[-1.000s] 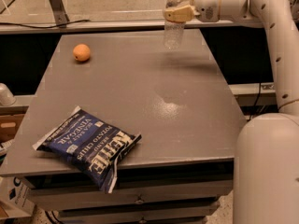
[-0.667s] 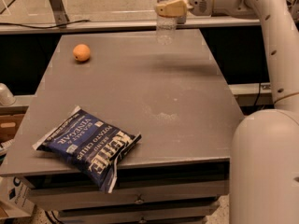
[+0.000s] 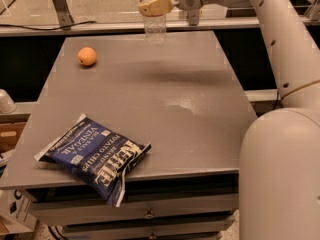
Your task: Move water bottle near orange
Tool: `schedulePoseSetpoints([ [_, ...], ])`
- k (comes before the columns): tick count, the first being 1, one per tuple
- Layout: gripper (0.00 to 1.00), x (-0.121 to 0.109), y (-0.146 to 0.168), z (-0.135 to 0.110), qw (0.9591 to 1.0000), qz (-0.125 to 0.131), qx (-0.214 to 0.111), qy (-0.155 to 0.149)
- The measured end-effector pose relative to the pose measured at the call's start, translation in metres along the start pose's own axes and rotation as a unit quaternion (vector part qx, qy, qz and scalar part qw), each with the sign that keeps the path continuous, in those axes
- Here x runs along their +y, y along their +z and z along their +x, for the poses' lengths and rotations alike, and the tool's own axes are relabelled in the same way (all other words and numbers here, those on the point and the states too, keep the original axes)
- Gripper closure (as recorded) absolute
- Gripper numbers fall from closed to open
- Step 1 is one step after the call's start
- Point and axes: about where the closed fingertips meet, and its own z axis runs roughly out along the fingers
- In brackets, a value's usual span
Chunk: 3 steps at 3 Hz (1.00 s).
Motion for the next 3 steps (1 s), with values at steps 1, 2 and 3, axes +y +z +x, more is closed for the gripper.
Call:
schedulePoseSetpoints([
  [1, 1.00, 0.012, 0.029, 0.002, 0.9999, -0.009, 0.012, -0.008],
  [2, 1.00, 0.024, 0.060, 0.003, 0.9997, -0.015, 0.019, -0.004],
  [3, 1.00, 0.038, 0.091, -0.002, 0.9996, -0.024, 0.013, 0.000],
])
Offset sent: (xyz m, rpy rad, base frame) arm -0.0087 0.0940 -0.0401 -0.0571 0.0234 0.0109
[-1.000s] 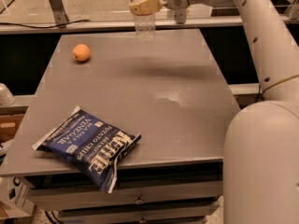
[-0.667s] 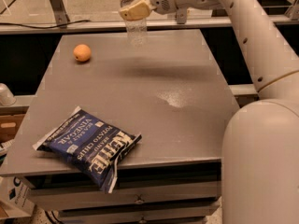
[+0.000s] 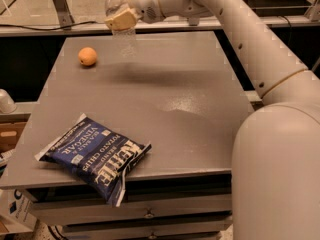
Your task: Move water bottle near orange
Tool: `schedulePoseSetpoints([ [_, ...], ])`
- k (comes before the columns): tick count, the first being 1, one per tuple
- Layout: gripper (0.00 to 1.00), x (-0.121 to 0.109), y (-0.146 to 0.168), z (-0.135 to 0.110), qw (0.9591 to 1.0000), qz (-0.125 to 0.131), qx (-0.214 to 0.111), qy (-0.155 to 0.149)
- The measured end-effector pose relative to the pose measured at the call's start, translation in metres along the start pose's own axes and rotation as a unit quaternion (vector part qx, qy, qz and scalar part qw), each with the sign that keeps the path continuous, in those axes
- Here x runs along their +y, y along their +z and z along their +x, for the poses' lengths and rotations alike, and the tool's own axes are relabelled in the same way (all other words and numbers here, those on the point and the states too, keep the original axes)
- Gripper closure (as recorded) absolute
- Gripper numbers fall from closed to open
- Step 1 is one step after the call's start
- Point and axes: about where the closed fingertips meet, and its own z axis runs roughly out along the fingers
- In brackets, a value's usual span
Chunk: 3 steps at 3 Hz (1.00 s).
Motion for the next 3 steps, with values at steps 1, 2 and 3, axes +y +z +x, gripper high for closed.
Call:
schedulePoseSetpoints([
  [1, 1.00, 0.005, 0.026, -0.003, 0.9999, -0.004, -0.007, 0.011],
  [2, 1.00, 0.010, 0.048, -0.006, 0.9997, -0.013, -0.014, 0.017],
  [3, 1.00, 0.014, 0.076, 0.004, 0.9992, -0.032, -0.013, 0.021],
])
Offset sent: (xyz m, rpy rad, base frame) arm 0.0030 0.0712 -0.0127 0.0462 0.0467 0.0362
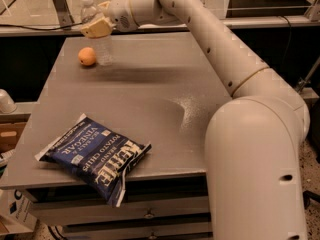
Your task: Move water bottle near orange
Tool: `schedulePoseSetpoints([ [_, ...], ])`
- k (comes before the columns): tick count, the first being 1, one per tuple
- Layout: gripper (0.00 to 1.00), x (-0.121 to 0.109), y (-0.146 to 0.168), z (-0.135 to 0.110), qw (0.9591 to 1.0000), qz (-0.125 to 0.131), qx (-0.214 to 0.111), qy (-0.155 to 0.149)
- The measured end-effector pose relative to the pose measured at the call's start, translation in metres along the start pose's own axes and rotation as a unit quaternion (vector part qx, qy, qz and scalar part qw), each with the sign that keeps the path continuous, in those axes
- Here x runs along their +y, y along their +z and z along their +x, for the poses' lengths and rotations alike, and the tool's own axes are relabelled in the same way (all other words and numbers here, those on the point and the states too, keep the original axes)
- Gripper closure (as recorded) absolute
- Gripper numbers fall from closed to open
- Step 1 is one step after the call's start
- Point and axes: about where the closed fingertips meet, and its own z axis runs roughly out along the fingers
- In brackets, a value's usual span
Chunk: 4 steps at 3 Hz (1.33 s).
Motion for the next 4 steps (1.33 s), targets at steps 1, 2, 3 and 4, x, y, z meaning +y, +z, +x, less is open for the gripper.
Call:
schedulePoseSetpoints([
  [1, 1.00, -0.004, 0.011, 0.005, 1.0000, -0.002, -0.002, 0.003],
  [2, 1.00, -0.012, 0.018, 0.012, 1.0000, -0.001, -0.001, 0.000],
  [3, 1.00, -0.020, 0.015, 0.025, 1.0000, 0.004, 0.005, 0.004],
  [4, 1.00, -0.023, 0.010, 0.035, 0.9999, 0.008, 0.009, 0.007],
])
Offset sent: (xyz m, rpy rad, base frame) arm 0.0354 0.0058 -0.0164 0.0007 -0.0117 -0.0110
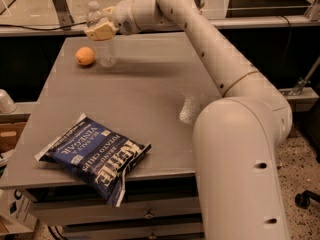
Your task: Move water bottle near orange
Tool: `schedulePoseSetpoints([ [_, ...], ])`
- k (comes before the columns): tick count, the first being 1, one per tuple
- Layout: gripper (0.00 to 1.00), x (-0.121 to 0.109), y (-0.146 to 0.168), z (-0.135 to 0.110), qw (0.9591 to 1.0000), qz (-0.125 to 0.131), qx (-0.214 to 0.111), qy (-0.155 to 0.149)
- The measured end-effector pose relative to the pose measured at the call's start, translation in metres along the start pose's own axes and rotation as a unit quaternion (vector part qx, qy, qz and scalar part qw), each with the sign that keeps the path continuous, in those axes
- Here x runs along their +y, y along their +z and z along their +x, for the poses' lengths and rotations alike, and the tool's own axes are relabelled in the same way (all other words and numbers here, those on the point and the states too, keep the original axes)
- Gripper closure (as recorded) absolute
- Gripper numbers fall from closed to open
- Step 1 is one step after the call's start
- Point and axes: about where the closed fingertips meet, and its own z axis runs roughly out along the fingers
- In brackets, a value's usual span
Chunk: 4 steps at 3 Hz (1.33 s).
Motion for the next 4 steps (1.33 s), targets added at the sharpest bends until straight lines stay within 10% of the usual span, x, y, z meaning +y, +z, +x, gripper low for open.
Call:
schedulePoseSetpoints([
  [4, 0.16, -0.0001, -0.0042, 0.0017, 1.0000, -0.002, 0.004, 0.004],
])
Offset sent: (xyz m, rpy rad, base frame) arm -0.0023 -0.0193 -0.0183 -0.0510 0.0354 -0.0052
